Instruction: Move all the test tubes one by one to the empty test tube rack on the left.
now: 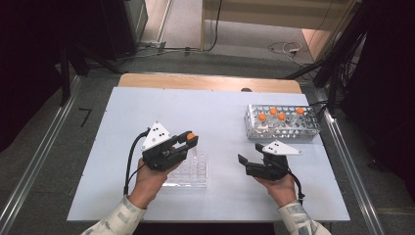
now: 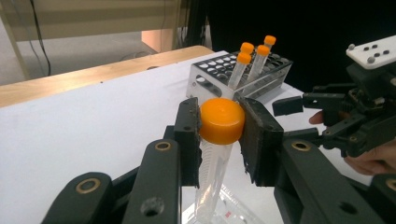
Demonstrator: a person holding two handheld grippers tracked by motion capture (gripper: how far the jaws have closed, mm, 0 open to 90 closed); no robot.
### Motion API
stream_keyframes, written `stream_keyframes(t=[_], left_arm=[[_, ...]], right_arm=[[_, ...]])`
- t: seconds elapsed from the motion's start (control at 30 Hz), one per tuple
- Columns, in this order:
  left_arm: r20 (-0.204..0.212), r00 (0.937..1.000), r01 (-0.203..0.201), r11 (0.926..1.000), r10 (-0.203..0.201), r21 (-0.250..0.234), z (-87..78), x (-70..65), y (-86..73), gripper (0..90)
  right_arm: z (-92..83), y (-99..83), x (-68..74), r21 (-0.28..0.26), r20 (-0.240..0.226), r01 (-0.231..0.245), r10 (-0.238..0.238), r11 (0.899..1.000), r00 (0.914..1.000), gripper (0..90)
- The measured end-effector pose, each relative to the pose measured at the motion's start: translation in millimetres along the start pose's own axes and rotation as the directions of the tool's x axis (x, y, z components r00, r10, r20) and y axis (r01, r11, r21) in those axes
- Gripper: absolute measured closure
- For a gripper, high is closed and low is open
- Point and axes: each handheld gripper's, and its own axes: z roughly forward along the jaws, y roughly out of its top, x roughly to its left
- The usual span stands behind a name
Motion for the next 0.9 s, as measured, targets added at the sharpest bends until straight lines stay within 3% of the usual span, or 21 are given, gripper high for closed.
stream_keyframes(t=[0.27, 0.53, 0.9], left_arm=[[-0.004, 1.0000, -0.001, 0.9999, 0.001, 0.016, 4.2, 2.6, -7.4, 69.2], [-0.010, 0.9993, -0.034, 0.9974, 0.035, 0.063, 15.4, -1.5, -21.2, 69.0], [-0.014, 0.9995, -0.027, 0.9950, 0.029, 0.097, 19.0, -0.8, -31.8, 67.8]], right_arm=[[0.8, -0.2, 0.7, 0.001, -0.001, 0.003, -0.003, 1.000, 1.0000, 21.9], [1.6, -0.8, 0.9, 0.007, -0.003, 0.003, -0.003, 1.000, 1.0000, 22.0], [2.6, -1.4, 1.7, 0.014, -0.001, 0.006, -0.006, 1.000, 1.0000, 22.0]])
